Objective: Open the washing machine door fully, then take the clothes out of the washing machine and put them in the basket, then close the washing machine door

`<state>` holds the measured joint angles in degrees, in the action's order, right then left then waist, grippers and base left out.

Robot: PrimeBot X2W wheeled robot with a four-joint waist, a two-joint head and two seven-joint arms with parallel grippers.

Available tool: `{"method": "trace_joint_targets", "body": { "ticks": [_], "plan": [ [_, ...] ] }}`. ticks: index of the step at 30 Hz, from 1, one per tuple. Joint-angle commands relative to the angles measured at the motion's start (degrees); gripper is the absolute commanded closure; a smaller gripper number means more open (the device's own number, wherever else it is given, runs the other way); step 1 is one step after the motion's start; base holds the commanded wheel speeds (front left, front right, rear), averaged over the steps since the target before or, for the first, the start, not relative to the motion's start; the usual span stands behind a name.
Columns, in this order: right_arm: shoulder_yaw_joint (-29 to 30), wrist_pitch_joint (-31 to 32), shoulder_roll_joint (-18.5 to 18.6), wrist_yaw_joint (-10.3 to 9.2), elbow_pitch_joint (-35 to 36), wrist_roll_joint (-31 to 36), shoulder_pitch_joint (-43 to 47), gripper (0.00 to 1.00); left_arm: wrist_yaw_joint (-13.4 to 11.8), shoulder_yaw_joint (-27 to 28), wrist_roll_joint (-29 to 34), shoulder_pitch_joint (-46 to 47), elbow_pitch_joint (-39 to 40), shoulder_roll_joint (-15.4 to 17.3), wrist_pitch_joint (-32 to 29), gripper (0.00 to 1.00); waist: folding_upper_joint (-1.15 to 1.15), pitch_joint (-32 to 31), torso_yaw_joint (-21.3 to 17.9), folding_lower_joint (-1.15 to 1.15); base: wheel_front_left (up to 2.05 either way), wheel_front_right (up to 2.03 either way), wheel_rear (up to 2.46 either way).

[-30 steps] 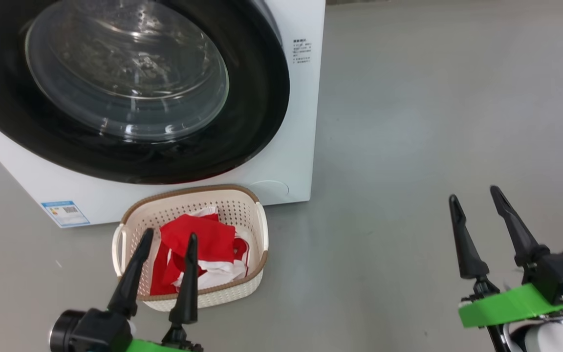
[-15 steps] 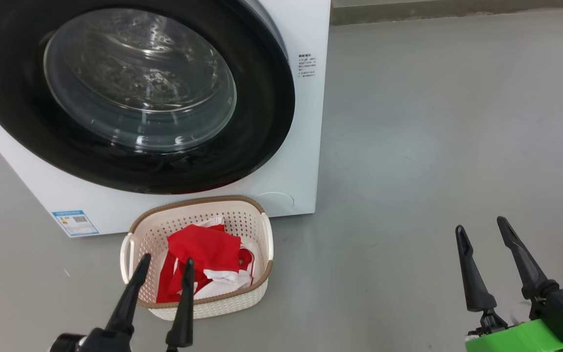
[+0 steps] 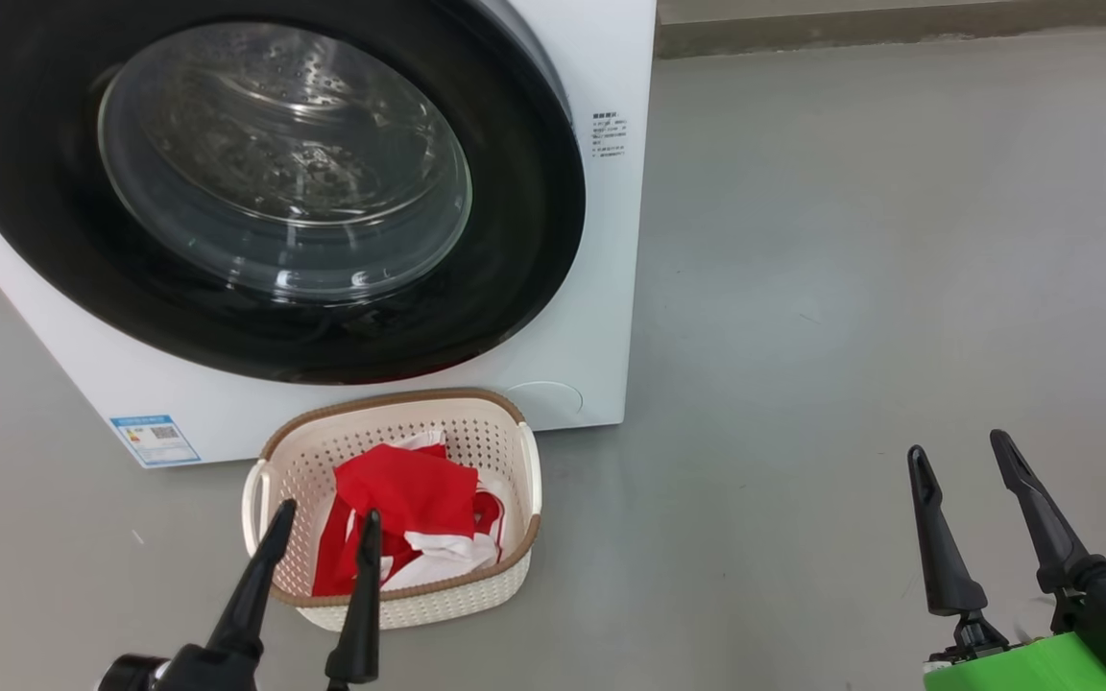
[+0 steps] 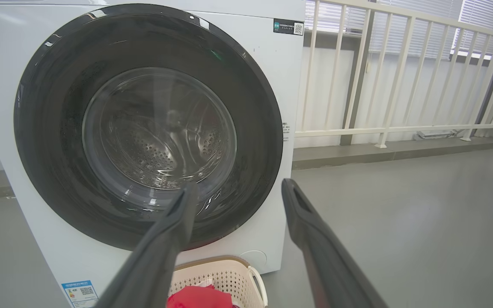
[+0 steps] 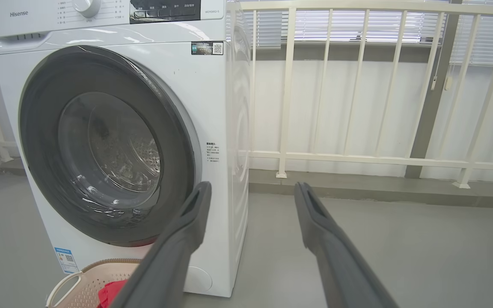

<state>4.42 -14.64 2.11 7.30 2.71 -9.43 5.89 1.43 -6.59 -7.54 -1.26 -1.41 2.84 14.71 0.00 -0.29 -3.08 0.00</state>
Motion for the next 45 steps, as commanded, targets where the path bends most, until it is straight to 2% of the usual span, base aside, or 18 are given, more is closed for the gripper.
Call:
{"method": "trace_joint_targets", "body": {
  "ticks": [1,3,4,11,15,20,45],
  "plan": [
    [-1.24,-0.36,0.76,0.19,1.67,0.34,-0.15,0.00,0.16,1.90,0.48,0.70,1.23,0.45,0.29,0.00,0.00,0.07,0.12,0.00,0.00,0.00,0.00],
    [-1.23,-0.36,0.76,0.19,1.67,0.40,-0.12,0.00,-0.01,2.04,0.81,0.71,1.18,0.45,0.29,0.00,0.00,0.14,0.24,0.00,0.00,0.00,0.00],
    [0.05,0.00,0.00,-0.01,0.00,0.00,0.02,1.00,0.07,0.07,0.33,0.00,0.01,0.00,0.00,1.00,0.00,0.13,0.24,0.00,0.00,0.00,0.00],
    [-0.16,0.34,-0.61,-0.01,-3.06,-2.14,-0.09,1.00,0.18,-0.20,-1.75,-0.31,-2.95,-0.16,-0.50,1.00,0.00,0.15,0.32,0.02,0.00,0.00,0.00],
    [-0.30,0.86,-0.36,0.00,-3.46,-5.03,-0.42,1.00,0.37,0.14,-4.59,-0.12,-3.23,-0.07,-1.12,1.00,0.00,0.03,0.41,0.13,0.00,0.00,0.00],
    [-0.49,1.50,-0.09,0.01,-4.11,-8.58,-0.98,1.00,0.61,0.56,-8.09,0.25,-3.72,0.04,-1.87,1.00,0.00,0.16,0.52,0.01,0.00,0.00,0.00],
    [-1.00,4.81,0.86,0.05,-6.78,-25.21,-3.33,1.00,1.77,2.74,-24.74,1.83,-5.72,0.40,-5.59,1.00,0.00,0.24,1.07,0.00,0.00,0.00,0.00]
  ]
}}
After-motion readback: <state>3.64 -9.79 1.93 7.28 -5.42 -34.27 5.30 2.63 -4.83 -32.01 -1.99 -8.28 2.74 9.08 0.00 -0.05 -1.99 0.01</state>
